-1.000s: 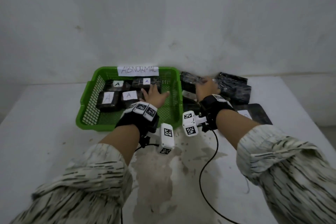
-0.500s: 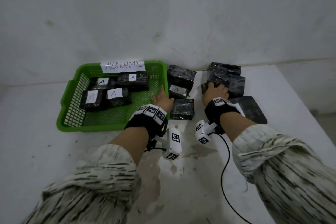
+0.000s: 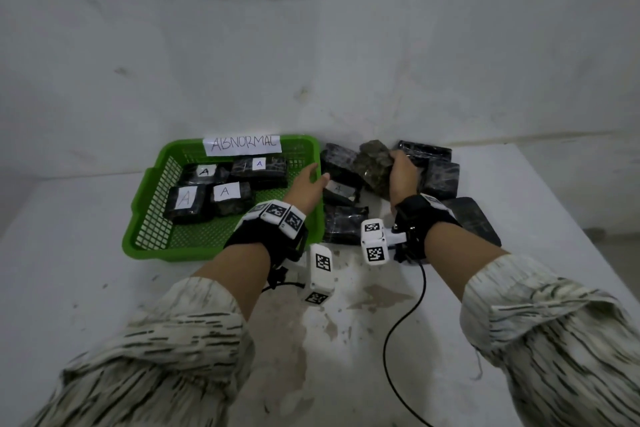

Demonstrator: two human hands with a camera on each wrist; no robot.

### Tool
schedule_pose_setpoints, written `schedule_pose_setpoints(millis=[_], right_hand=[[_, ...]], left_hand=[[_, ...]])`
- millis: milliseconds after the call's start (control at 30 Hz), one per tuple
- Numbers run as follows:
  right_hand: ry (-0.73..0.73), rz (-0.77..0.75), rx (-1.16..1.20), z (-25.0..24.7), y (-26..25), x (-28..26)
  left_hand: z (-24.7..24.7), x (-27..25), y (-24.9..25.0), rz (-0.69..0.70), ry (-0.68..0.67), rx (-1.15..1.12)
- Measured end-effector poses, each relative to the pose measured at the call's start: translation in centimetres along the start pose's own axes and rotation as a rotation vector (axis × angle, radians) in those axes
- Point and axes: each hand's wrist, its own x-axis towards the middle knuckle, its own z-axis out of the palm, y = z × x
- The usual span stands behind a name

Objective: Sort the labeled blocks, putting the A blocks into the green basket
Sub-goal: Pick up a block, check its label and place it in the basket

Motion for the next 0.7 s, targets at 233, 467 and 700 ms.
schedule_pose_setpoints(millis=[233,467,700], right_hand=[[-0.390,-0.058,0.000,0.5,-0.5,-4.2],[-0.549,-0.435,-0.412,1.9,-0.1,-7.8],[-0.478,-0.258,-0.236,4.2,-0.1,-9.6]], left_hand=[[-1.1,-1.9,0.2,0.049,-0.009,-0.210],[-2.5,-2.6,-0.9,-0.062,-0.006,-0.499],[-4.7,-3.2,-3.0,0.065,0.083,-0.398]])
